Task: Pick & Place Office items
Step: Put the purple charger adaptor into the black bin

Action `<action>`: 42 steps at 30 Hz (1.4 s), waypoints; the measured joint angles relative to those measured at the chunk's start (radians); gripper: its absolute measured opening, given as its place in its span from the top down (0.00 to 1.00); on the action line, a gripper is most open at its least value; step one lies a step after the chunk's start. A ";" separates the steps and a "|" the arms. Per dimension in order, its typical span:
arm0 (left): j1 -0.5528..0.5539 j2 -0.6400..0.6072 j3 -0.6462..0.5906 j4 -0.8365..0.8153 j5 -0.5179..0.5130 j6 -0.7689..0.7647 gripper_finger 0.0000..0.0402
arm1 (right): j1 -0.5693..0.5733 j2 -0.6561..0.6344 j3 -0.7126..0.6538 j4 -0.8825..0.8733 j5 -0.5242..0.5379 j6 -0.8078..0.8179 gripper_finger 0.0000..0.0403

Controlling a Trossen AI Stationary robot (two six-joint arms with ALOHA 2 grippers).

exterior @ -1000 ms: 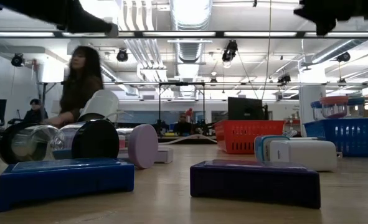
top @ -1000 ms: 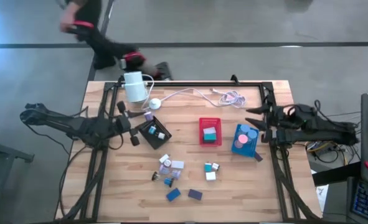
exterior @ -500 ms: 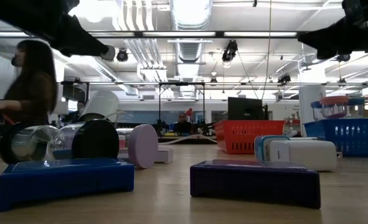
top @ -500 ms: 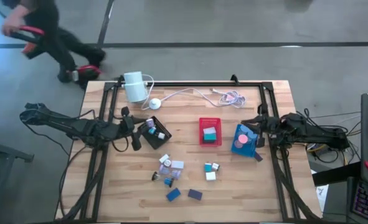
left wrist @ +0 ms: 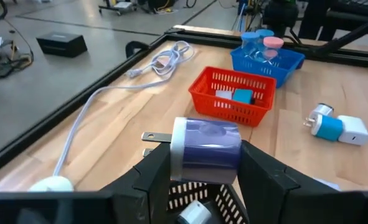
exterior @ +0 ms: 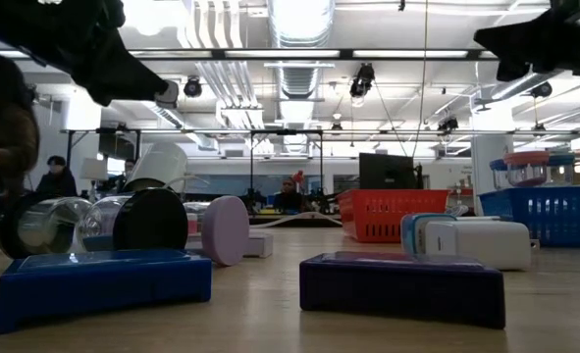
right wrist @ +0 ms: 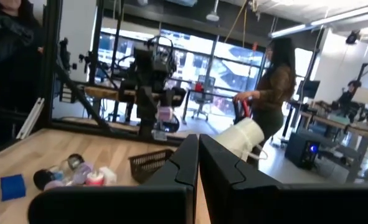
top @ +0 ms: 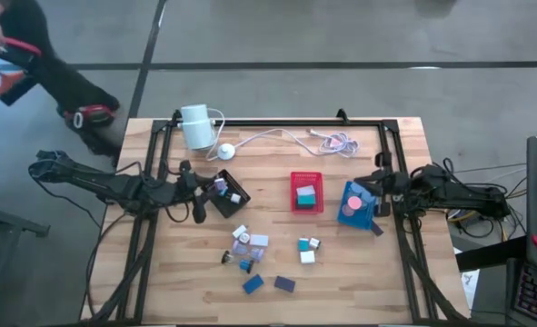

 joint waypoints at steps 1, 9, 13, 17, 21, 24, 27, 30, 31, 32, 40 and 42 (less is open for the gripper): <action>0.000 0.000 -0.001 0.000 0.003 -0.010 0.62 | 0.000 -0.001 0.000 0.003 0.000 -0.006 0.98; 0.008 0.012 -0.005 -0.004 0.012 -0.055 0.62 | 0.000 0.000 0.000 0.003 0.000 -0.031 0.98; 0.028 0.028 -0.005 -0.001 0.011 -0.079 0.62 | 0.000 0.001 0.000 -0.003 0.001 -0.021 0.98; 0.050 0.049 -0.005 0.000 0.011 -0.092 0.62 | 0.000 0.001 0.000 -0.002 0.001 0.011 0.98; 0.063 0.058 -0.005 0.001 0.011 -0.097 0.62 | 0.000 0.001 0.000 -0.002 0.001 0.031 0.98; 0.064 0.059 -0.005 0.001 0.011 -0.097 0.62 | 0.000 0.001 0.000 -0.002 0.005 0.035 0.98; 0.065 0.059 -0.005 0.001 0.011 -0.094 0.62 | 0.000 0.001 -0.001 -0.002 0.008 0.041 0.98; 0.072 0.059 -0.005 0.001 0.011 -0.093 0.62 | 0.000 0.001 -0.003 -0.003 0.008 0.044 0.98; 0.075 0.059 -0.005 0.001 0.011 -0.093 0.62 | 0.000 0.001 -0.003 -0.005 0.008 0.045 0.98; 0.078 0.059 -0.005 0.001 0.011 -0.093 0.62 | 0.000 0.001 -0.005 -0.006 0.008 0.050 0.98; 0.085 0.059 -0.005 0.001 0.016 -0.101 0.62 | 0.000 0.001 -0.012 -0.008 0.008 0.071 0.98; 0.086 0.059 -0.002 -0.002 0.024 -0.102 0.62 | 0.000 0.001 -0.012 -0.008 0.008 0.071 0.98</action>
